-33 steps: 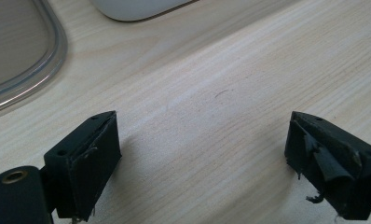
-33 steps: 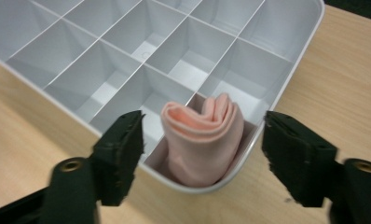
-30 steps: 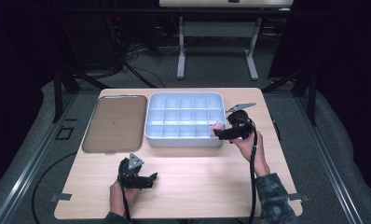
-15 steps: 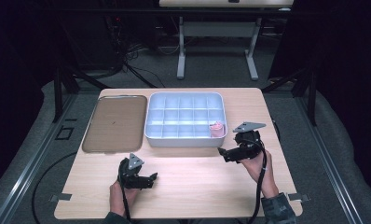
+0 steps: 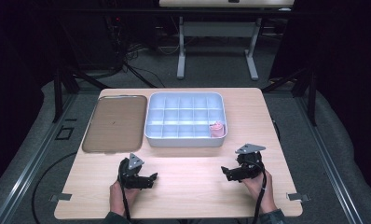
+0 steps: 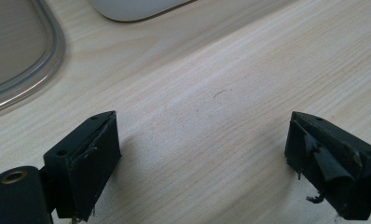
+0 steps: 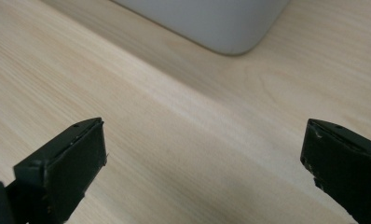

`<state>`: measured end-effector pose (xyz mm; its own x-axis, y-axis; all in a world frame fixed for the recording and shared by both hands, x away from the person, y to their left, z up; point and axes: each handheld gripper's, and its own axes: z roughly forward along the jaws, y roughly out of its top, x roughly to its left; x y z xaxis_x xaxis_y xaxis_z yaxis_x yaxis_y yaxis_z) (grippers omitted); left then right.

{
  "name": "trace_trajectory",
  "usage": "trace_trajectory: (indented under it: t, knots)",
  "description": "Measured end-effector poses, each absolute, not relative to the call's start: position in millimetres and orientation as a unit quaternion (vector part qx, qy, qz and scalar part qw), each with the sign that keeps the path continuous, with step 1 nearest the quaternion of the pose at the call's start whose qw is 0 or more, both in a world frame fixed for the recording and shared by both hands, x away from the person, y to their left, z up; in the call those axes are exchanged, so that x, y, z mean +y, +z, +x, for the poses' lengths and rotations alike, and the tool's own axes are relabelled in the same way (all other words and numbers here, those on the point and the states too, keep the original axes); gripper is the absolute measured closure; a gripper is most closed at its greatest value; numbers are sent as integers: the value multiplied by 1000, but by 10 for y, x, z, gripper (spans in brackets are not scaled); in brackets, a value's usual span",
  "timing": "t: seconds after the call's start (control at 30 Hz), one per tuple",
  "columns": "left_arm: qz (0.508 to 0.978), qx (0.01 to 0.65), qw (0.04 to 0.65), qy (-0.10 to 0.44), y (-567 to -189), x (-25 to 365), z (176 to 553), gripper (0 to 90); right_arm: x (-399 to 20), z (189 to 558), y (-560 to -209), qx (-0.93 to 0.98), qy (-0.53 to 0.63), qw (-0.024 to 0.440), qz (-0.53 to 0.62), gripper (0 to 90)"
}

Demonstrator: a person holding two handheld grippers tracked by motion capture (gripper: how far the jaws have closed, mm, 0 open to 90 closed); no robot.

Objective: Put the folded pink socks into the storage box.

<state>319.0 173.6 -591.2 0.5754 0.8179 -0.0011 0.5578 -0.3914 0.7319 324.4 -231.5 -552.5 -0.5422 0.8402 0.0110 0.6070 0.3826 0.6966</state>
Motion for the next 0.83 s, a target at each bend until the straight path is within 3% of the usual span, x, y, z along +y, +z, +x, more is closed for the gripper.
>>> trace_trajectory:
  t: [0.43, 0.83]
  knots:
    - [814, 422, 354, 183, -5912, 1735, 3190, 100, -2607, 3079, -5867, 796, 331, 178, 475, 0]
    - [813, 423, 355, 185, -5914, 1730, 3188, 100, -2648, 3009, -5902, 792, 328, 198, 475, 0]
